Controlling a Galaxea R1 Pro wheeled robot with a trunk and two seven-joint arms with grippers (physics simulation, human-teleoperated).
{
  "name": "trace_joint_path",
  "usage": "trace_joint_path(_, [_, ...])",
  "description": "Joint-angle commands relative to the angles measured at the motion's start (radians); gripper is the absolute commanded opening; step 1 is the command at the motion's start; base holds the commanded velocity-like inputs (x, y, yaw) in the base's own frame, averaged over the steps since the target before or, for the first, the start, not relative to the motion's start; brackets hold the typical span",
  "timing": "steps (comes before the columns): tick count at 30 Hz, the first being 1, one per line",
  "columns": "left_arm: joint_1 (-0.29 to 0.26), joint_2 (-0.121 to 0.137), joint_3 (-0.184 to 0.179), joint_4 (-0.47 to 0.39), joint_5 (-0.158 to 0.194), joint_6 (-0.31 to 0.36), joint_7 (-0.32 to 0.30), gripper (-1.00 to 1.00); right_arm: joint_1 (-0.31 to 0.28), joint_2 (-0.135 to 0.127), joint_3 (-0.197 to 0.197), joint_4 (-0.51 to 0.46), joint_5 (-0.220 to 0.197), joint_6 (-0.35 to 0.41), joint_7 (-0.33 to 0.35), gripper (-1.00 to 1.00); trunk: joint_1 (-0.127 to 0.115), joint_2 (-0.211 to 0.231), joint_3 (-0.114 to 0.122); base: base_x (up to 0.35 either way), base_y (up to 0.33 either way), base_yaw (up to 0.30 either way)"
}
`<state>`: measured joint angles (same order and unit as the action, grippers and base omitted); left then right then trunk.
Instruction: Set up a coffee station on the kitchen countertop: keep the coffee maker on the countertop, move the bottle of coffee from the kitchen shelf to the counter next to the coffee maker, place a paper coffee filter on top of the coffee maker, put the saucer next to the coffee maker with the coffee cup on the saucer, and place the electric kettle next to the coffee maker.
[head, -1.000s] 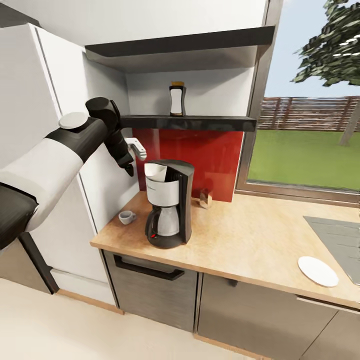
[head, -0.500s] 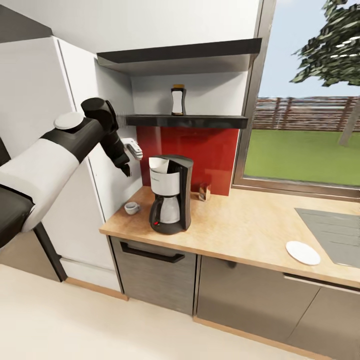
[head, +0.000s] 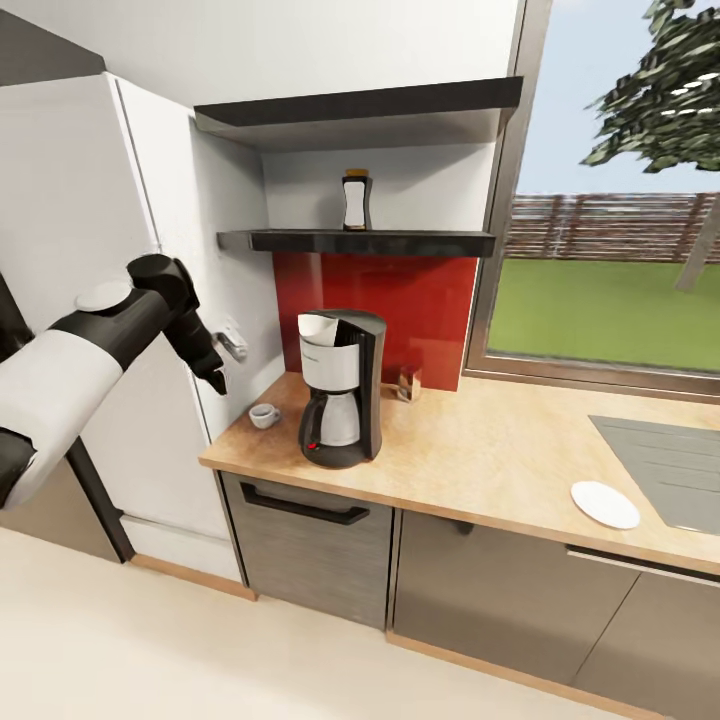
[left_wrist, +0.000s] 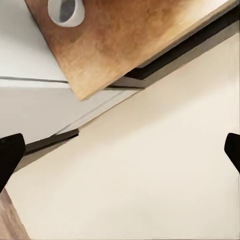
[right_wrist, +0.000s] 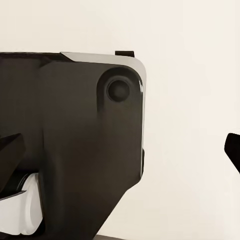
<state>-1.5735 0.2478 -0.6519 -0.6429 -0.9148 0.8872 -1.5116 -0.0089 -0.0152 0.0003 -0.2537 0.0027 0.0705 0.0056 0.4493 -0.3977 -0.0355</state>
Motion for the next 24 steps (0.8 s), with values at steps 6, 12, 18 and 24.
trace_joint_path(6, [0.16,0.036,0.019,-0.075,0.041,-0.071,0.001,1.0,0.0,0.0,0.001,-0.003,0.0,0.006,0.001,1.0,0.001,-0.002,-0.002,0.0,0.0,0.0])
trace_joint_path(12, [0.274,0.04,0.132,-0.117,0.057,-0.13,0.006,1.0,0.0,0.001,0.001,-0.003,0.0,0.006,0.001,1.0,0.001,-0.002,-0.002,0.0,0.0,0.0])
trace_joint_path(18, [0.361,0.04,0.243,-0.142,0.058,-0.22,0.005,1.0,0.0,0.002,0.001,-0.003,0.0,0.006,0.001,1.0,0.001,-0.002,-0.002,0.0,0.0,0.0])
trace_joint_path(24, [0.456,0.06,0.286,-0.146,0.055,-0.242,0.006,1.0,0.0,0.003,0.001,-0.004,0.0,0.006,0.001,1.0,0.001,-0.002,-0.002,0.0,0.0,0.0])
